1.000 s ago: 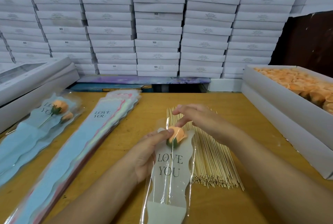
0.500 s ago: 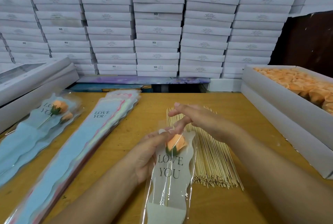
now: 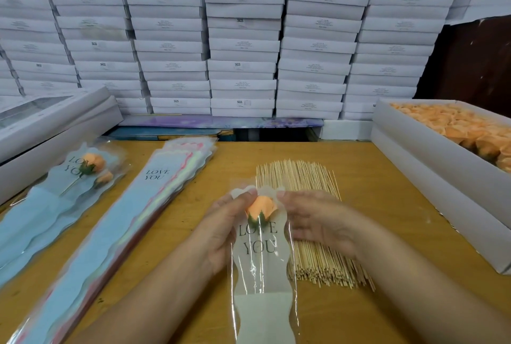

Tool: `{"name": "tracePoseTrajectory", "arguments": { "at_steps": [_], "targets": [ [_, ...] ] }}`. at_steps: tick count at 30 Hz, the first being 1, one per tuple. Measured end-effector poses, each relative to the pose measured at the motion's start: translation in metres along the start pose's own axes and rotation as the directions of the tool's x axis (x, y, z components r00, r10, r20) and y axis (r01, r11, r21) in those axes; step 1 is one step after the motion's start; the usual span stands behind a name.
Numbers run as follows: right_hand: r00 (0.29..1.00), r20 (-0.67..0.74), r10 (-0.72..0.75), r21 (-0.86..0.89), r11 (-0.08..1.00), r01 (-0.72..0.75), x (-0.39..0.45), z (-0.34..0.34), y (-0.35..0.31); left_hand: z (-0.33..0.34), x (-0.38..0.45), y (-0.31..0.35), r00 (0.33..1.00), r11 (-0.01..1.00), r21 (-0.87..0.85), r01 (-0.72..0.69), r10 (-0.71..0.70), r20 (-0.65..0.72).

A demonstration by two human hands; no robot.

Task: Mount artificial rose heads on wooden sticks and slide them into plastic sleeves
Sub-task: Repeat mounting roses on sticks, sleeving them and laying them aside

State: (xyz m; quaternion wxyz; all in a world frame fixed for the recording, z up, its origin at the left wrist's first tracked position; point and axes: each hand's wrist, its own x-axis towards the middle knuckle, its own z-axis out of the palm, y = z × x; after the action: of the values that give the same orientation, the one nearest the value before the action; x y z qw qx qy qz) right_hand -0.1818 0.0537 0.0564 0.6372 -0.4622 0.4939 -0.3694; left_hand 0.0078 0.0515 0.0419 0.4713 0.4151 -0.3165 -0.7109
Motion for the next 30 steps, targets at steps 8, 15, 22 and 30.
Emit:
{"name": "tracePoseTrajectory", "arguments": {
  "at_steps": [8, 15, 22, 30],
  "targets": [
    [0.986, 0.165, 0.013, -0.016, 1.000, -0.011, -0.006, 0.016, 0.021, 0.004, -0.006, 0.003, 0.995, 0.998, -0.057, -0.035, 0.040, 0.092],
    [0.984, -0.051, -0.169, 0.062, 0.983, 0.172, -0.003, 0.003, 0.012, 0.004, -0.010, 0.001, 0.982, 0.996, 0.091, 0.012, -0.028, 0.184],
    [0.938, -0.228, -0.260, 0.113, 0.950, 0.291, -0.001, 0.001, 0.012, 0.002, -0.012, -0.012, 0.958, 0.944, 0.317, 0.098, -0.175, 0.226],
    [0.953, -0.209, -0.221, 0.197, 0.944, 0.263, -0.002, 0.002, 0.013, 0.005, -0.016, -0.010, 0.958, 0.920, 0.383, 0.087, -0.182, 0.219]
  ]
}}
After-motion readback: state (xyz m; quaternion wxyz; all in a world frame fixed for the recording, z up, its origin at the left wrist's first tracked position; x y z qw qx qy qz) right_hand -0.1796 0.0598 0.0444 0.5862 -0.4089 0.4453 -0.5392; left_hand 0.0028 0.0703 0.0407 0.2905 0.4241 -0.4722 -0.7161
